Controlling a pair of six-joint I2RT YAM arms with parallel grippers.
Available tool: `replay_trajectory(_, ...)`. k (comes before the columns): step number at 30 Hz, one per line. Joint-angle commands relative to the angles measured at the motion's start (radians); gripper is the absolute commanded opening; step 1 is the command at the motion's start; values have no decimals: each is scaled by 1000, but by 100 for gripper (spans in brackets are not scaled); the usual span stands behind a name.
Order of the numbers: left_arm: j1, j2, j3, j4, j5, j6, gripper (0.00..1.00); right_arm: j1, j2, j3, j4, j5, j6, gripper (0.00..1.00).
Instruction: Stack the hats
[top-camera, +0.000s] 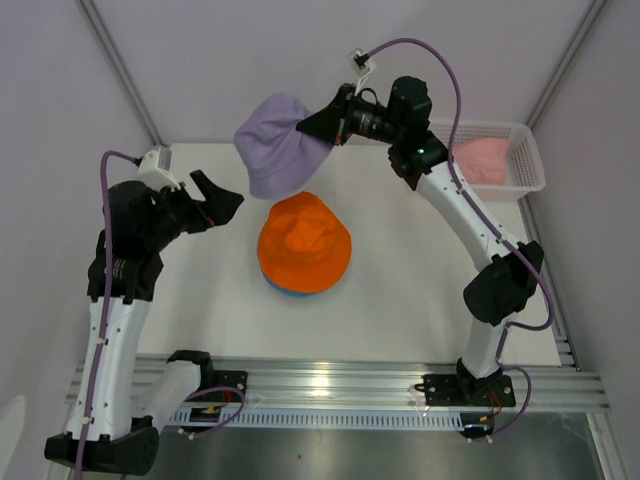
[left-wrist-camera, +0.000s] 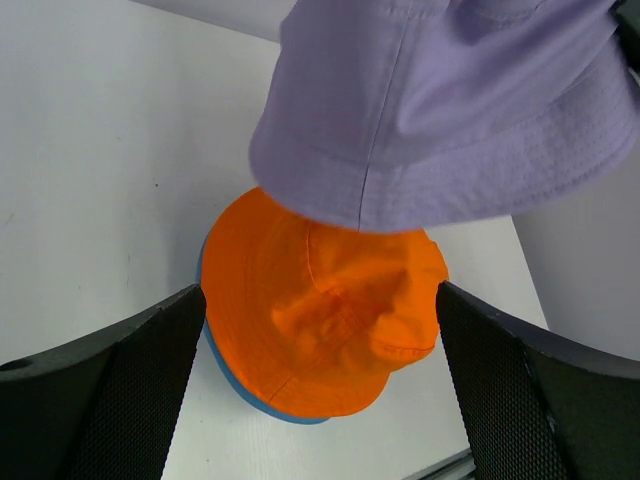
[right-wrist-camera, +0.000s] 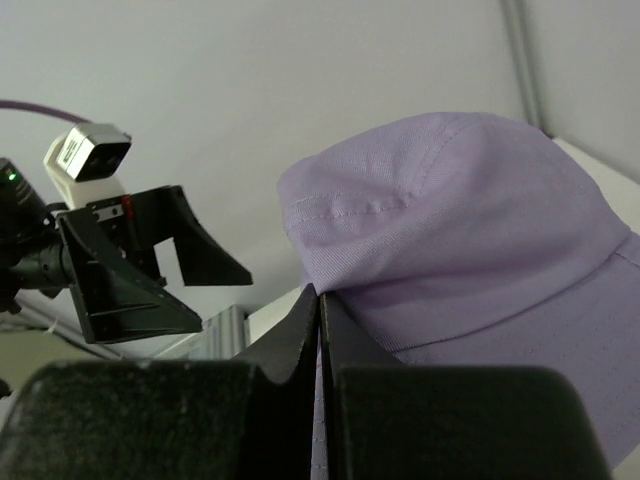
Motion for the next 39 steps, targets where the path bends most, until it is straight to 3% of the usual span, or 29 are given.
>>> replay_trajectory(1,11,-49,-16,-27,-22,23,100,48,-31,-12,30,-38,-62,0)
replay_trajectory(4,11,-67,-22,-49,-48,37,100,59,-27,-29,53,-73,1,0)
replay_trajectory(8,11,-81,-36,-58,-95,45,99,85,-102,-174,79,-56,27,0)
replay_trajectory(16,21,-105,-91,-44,-112,7,100,152,-321,-523,36,40,-101,0)
replay_trajectory(27,21,-113,-146,2,-69,-32,100,149,-482,-660,15,118,-73,0)
replay_trajectory(35,21,-119,-162,3,-72,-26,99,148,-596,-911,59,209,-47,0)
replay_trajectory(37,23,-119,-168,11,-65,-30,99,148,-614,-971,66,235,-47,7)
replay_trajectory(39,21,-116,-177,21,-49,-38,99,148,-614,-994,55,261,-53,21)
